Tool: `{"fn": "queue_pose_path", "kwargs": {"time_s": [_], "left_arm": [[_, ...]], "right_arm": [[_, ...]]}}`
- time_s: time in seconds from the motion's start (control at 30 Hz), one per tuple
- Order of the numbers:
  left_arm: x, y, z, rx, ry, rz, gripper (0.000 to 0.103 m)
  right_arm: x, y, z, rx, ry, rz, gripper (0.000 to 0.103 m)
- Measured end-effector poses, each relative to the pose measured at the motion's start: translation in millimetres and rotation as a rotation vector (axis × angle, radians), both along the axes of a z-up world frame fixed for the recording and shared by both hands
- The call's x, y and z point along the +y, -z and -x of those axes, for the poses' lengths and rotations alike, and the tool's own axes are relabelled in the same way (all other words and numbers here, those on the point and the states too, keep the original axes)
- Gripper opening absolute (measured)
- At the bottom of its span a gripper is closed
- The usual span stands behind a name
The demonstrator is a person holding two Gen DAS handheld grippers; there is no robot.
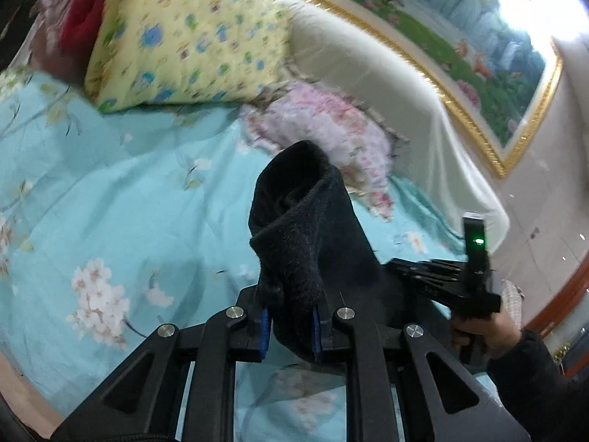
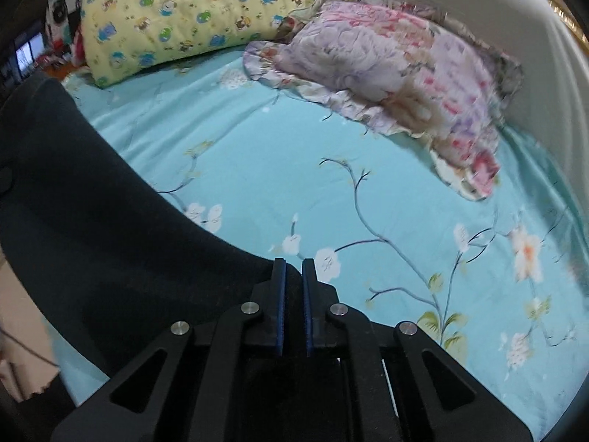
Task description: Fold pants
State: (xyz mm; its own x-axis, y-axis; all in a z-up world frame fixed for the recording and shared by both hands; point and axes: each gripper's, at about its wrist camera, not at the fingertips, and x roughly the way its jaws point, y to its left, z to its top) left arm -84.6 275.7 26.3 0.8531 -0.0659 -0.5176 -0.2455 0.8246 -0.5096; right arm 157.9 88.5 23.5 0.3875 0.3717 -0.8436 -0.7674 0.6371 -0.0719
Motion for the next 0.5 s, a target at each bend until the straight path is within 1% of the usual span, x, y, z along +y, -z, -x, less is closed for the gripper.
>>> {"fn": "queue_pose_path", "kwargs": {"time_s": [0.13,0.2,0.27,0.3,0.37,0.43,0.47,0.5], "left_arm": [[6.9,30.3,-13.8,0.092,-0.030,-0.026,0.016],[7.7,38.4,-18.8,0.126,-0.034,-0.042,0.017],[8.6,40.7,-22.2,0.160,-0.044,-0.070,0.024],[9.9,39.2,-21.2,0.167,-0.055,-0.077,0.025],[13.8,34.8,-14.7,0.160,-0.076,-0.075,0.032],[18.6,27.5,-4.5,0.149,-0.114,-0.077,0.037],[21.1,23.8,-1.0,0.141,-0.127,-0.073,0.039],[23.0,19.5,1.0,0.134,-0.137,-0.067,0.040]], "right_arm": [[8.3,17.3,-0.6,-0.007,0.024,0.021,0.008],[10.2,26.5,-2.2,0.003,0.049,0.020,0.008],[11.9,34.4,-4.3,0.024,0.063,0.024,0.010],[11.3,36.5,-5.4,0.029,0.080,0.021,0.013],[4.0,31.6,-7.8,0.022,0.128,-0.016,0.019],[-6.1,22.8,-8.0,0.037,0.172,-0.059,0.035],[-13.2,17.0,-6.3,0.049,0.188,-0.091,0.039],[-18.2,13.2,-4.6,0.051,0.198,-0.110,0.044]]}}
